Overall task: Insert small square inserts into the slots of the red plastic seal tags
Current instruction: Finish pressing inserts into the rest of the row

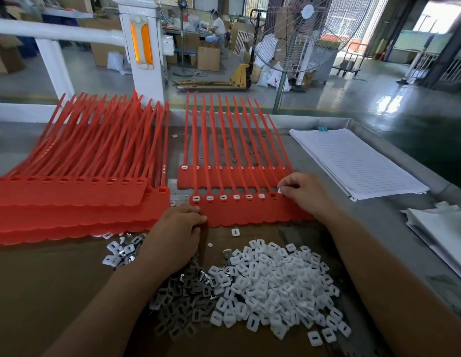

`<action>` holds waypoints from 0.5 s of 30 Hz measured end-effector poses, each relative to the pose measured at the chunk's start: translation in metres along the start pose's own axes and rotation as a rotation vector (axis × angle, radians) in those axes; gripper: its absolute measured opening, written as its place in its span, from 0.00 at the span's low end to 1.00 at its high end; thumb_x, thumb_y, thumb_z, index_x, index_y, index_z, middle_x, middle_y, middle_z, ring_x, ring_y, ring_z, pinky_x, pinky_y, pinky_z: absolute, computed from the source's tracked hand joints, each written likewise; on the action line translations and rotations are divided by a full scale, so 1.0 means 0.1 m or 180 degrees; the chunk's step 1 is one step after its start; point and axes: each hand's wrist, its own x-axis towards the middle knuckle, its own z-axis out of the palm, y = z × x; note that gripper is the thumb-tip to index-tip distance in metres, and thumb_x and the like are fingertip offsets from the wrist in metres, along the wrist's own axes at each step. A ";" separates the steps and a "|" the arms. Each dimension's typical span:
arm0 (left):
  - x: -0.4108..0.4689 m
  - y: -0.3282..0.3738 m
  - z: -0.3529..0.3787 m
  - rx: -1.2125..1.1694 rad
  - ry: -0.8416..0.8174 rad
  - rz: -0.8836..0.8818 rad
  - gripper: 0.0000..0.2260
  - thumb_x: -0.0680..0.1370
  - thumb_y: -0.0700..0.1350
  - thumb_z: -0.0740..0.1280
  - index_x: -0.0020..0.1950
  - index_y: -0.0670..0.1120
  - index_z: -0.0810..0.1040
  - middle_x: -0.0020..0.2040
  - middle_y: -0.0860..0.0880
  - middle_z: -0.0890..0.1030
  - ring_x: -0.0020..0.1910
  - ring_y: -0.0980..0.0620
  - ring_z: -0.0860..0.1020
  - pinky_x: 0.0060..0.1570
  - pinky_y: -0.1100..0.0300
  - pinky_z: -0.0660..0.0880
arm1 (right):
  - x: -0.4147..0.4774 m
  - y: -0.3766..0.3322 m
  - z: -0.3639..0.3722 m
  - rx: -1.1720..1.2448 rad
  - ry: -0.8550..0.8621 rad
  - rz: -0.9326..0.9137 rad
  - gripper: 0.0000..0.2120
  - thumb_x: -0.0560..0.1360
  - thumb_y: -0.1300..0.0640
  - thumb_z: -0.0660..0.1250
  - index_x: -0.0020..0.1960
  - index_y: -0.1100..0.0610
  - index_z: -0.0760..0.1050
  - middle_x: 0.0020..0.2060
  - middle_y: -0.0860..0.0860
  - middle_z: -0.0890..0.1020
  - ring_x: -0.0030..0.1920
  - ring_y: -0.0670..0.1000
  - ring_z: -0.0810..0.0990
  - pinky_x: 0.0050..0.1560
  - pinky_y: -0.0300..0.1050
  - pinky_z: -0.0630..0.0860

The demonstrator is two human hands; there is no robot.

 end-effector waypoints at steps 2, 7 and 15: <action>0.00 0.00 0.00 0.0005 0.0026 0.0024 0.15 0.77 0.39 0.60 0.63 0.47 0.75 0.67 0.52 0.70 0.66 0.55 0.64 0.61 0.70 0.55 | 0.05 0.03 0.03 -0.0041 -0.0030 0.0054 0.03 0.73 0.65 0.66 0.44 0.61 0.79 0.40 0.51 0.78 0.42 0.47 0.74 0.40 0.37 0.65; -0.01 0.01 0.00 -0.0026 0.0030 0.0017 0.15 0.77 0.39 0.60 0.62 0.46 0.76 0.67 0.52 0.71 0.66 0.55 0.65 0.61 0.69 0.55 | 0.11 0.11 0.09 -0.0097 -0.0224 0.0115 0.08 0.74 0.63 0.66 0.38 0.53 0.77 0.37 0.45 0.77 0.42 0.46 0.75 0.44 0.40 0.68; -0.02 0.00 0.01 0.0001 0.0010 0.0009 0.15 0.77 0.39 0.60 0.63 0.47 0.75 0.67 0.52 0.70 0.66 0.55 0.64 0.63 0.67 0.57 | 0.10 0.11 0.11 -0.0138 -0.0314 0.0125 0.10 0.74 0.62 0.66 0.37 0.50 0.76 0.37 0.43 0.77 0.45 0.47 0.76 0.48 0.43 0.72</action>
